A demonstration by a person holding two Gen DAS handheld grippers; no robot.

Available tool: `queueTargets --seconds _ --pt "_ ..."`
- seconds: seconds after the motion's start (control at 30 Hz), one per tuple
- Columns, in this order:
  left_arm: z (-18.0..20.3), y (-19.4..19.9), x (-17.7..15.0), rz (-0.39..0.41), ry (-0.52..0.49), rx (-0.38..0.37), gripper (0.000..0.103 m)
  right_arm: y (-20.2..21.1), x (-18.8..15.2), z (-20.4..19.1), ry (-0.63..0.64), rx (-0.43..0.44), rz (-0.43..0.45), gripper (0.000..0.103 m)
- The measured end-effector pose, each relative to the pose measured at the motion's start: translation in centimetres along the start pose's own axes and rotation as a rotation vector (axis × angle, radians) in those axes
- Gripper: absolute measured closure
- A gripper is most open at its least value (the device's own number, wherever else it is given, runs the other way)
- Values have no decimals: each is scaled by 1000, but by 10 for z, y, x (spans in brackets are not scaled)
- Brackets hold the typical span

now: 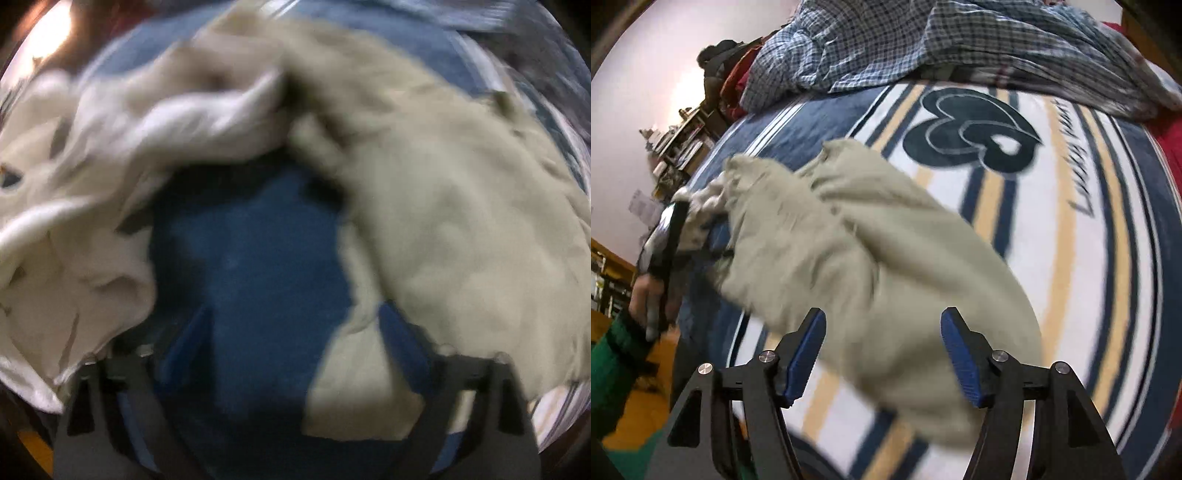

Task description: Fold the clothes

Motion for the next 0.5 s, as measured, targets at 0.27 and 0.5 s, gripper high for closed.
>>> queueTargets --seconds 0.27,0.5 --pt "39 71 -76 117 -211 -208 98 -76 -29 -41 132 -25 -192 62" --pt "47 91 -206 -55 -335 -315 98 -31 -128 -58 220 51 -358 72"
Point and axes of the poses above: each gripper's, at about its wrist camera, not at the fingertips, and y roughly against the way its jaws point, z to its right, x to its top, the point moved 5 cm from there along -y, roughly the way its jaws point, and after that the axes turned 2 degrees about -y, right-handed, at the moved point
